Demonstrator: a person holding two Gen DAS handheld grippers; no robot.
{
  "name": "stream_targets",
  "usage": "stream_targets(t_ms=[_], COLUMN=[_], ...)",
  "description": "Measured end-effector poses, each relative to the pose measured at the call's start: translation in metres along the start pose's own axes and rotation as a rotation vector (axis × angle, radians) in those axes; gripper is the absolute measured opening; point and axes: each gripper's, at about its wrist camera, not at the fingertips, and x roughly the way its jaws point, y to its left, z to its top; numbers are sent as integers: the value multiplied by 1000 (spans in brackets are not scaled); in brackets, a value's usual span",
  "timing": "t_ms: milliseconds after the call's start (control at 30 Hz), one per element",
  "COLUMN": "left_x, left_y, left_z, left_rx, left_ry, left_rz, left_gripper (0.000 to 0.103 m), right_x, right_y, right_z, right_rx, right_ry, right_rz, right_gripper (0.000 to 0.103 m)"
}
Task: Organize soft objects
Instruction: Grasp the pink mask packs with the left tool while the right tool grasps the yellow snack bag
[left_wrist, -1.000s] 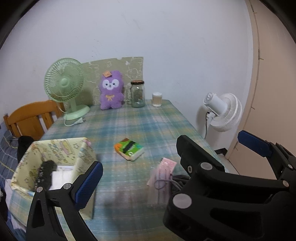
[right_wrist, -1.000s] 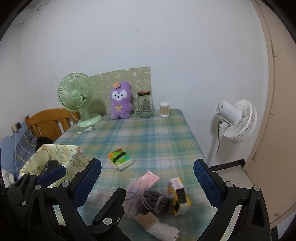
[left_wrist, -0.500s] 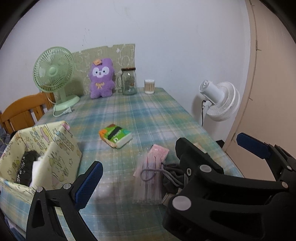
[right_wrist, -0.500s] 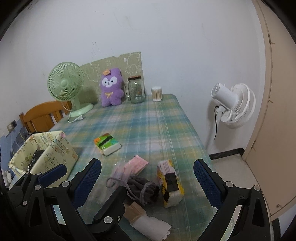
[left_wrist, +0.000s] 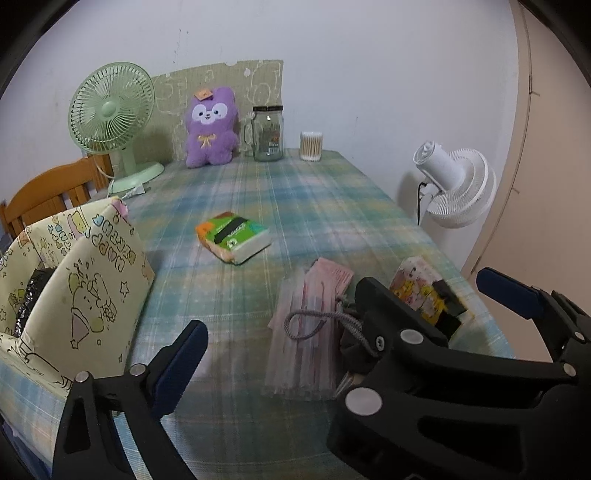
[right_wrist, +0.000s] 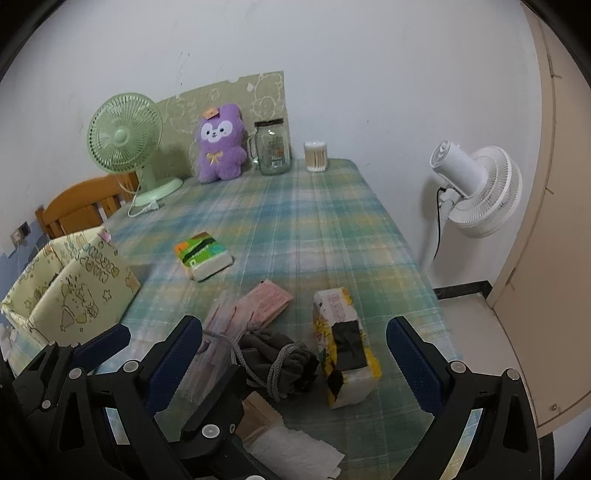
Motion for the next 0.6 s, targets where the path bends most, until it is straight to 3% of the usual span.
stream_targets(t_ms=[233, 400, 533, 600], left_x=[10, 19, 23, 25], left_y=[1, 1, 3, 4], left_z=[-10, -13, -11, -11], left_rx=[50, 65, 57, 49], left_ry=[35, 83, 96, 100], left_rz=[80, 49, 38, 53], left_gripper=[79, 64, 44, 44], right_x=[14, 20, 25, 28], right_y=[2, -2, -3, -4], right_z=[-8, -6, -5, -4], right_rx=[-13, 14, 27, 32], right_ry=[53, 49, 61, 68], right_rz=[-7, -29, -38, -30], right_gripper=[101, 101, 97, 92])
